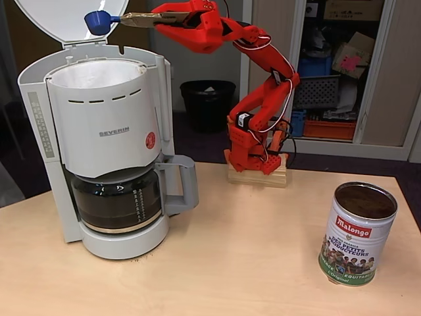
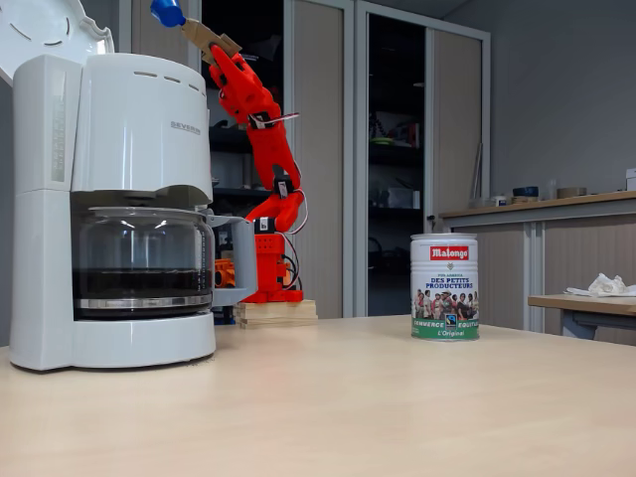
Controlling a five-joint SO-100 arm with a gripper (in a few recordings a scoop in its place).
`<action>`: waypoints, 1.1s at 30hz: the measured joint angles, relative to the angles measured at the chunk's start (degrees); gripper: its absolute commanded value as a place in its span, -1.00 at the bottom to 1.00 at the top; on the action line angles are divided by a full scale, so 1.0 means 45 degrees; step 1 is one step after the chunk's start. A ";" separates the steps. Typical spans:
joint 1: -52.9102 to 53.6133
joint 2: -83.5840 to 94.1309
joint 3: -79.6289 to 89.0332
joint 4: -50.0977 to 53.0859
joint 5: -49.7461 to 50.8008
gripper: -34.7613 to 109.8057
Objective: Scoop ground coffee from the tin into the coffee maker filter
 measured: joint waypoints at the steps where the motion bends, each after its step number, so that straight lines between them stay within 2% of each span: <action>1: 0.0078 0.0176 0.0254 -0.0176 0.0195 -0.52; 33: 0.0488 0.1387 0.2930 -0.3613 0.7812 -0.52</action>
